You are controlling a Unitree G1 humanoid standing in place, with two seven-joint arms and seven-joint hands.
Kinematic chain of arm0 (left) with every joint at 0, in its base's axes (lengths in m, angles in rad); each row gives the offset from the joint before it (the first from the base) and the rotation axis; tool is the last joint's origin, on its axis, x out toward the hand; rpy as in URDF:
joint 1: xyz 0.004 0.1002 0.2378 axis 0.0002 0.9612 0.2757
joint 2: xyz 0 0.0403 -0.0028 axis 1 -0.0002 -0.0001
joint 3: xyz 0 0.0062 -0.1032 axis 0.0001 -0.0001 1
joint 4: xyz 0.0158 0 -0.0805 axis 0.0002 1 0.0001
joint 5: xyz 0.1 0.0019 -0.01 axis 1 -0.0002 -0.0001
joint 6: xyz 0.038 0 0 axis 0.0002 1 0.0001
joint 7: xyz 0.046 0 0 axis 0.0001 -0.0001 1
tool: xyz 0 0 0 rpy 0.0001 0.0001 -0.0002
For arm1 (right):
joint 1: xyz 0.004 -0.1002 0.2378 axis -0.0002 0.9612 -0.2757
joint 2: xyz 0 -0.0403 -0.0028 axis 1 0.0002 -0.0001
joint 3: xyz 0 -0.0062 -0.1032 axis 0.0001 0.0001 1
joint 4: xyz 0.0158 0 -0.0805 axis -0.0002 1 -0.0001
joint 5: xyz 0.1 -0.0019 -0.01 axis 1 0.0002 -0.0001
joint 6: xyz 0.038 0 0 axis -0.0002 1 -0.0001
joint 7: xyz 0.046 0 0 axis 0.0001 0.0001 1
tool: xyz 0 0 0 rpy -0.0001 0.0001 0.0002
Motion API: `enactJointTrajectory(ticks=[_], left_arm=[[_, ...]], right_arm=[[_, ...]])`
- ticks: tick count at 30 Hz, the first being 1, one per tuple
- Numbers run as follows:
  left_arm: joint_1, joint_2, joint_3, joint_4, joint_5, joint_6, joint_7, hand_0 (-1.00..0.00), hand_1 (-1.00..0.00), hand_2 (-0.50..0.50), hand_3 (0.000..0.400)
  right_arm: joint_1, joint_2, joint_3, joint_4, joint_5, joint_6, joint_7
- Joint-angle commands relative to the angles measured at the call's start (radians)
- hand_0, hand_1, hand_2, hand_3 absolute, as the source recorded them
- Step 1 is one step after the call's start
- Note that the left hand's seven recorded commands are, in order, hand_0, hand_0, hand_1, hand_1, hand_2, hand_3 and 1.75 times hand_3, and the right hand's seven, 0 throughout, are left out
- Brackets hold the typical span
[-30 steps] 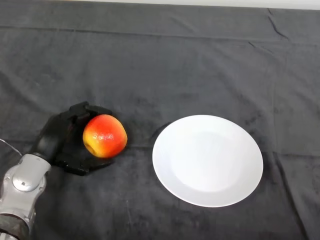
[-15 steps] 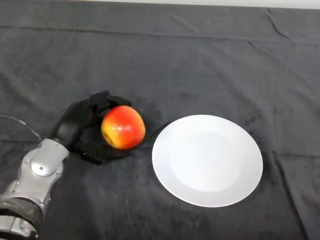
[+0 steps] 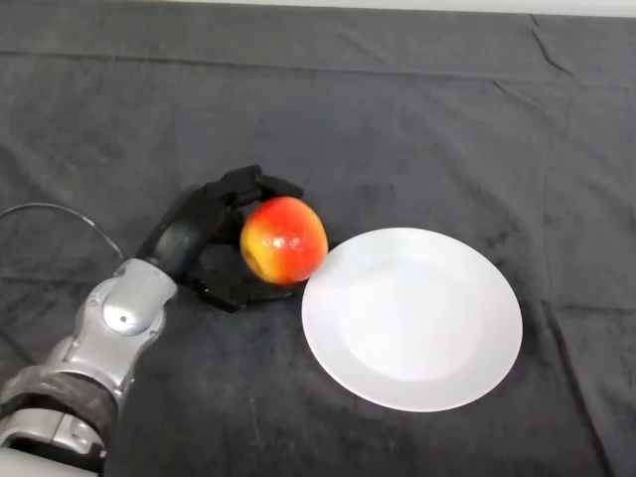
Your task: Move the apple to the plate
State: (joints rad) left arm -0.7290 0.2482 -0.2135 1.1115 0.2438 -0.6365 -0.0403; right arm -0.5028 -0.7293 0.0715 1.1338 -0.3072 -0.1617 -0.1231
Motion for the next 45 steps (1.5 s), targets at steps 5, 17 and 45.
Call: enactJointTrajectory(ticks=[5,17,45], left_arm=[[-0.096,-0.030,-0.062,0.013,0.055,-0.023,0.041,-1.00,-1.00,0.00,0.400],[-0.126,-0.098,-0.190,0.023,0.124,-0.008,0.098,-1.00,-1.00,0.00,0.400],[-0.154,-0.109,-0.455,0.016,0.140,0.072,0.082,0.00,-0.09,0.04,0.035]], right_arm=[[0.066,0.040,0.0218,0.030,-0.0161,0.009,0.0129],[0.064,0.040,0.0223,0.033,-0.0166,0.007,0.0124],[0.061,0.040,0.0234,0.040,-0.0177,0.003,0.0113]])
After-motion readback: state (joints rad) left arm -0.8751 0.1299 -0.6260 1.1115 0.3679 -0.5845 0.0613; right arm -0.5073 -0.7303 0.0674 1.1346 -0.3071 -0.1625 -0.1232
